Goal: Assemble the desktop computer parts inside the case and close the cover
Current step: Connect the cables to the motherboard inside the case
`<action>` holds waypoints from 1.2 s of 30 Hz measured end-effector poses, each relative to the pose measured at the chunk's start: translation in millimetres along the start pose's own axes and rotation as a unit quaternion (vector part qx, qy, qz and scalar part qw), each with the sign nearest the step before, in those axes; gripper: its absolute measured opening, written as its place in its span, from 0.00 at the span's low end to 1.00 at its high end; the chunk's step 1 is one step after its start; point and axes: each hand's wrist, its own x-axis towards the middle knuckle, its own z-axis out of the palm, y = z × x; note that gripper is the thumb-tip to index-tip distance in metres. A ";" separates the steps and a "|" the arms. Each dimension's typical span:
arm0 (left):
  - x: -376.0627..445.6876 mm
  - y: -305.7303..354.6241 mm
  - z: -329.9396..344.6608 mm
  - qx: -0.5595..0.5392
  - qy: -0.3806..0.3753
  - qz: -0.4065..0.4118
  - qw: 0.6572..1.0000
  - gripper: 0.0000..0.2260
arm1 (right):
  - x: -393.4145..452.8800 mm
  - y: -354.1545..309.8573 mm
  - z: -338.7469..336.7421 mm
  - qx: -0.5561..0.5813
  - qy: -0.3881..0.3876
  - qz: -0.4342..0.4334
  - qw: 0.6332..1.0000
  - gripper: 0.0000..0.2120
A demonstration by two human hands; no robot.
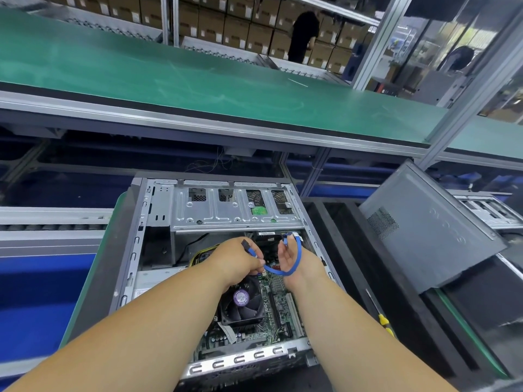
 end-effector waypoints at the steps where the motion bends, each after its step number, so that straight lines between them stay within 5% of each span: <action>1: 0.0 0.3 0.3 -0.008 0.001 -0.002 1.000 0.05 | 1.0 0.5 -0.3 0.003 0.000 -0.004 1.000 0.09; 11: 0.4 -0.1 -1.4 -0.010 0.002 0.001 1.000 0.03 | -4.5 0.8 -1.4 -0.023 0.000 -0.012 1.000 0.09; 19: 1.6 0.4 -2.5 -0.045 0.002 0.028 0.999 0.12 | -33.1 -2.0 1.8 -0.182 -0.108 0.021 0.977 0.07; 26: -2.2 -2.0 1.2 0.280 0.057 0.084 0.955 0.11 | -36.3 -5.9 4.7 -0.354 -0.020 -0.121 0.927 0.07; 32: -7.5 6.0 3.1 0.283 0.011 0.131 0.950 0.07 | -37.2 8.1 6.9 -0.423 -0.078 -0.236 0.871 0.04; 36: -10.4 7.7 5.6 0.204 0.002 0.123 0.971 0.13 | -35.0 5.4 5.7 -0.353 -0.078 -0.228 0.904 0.05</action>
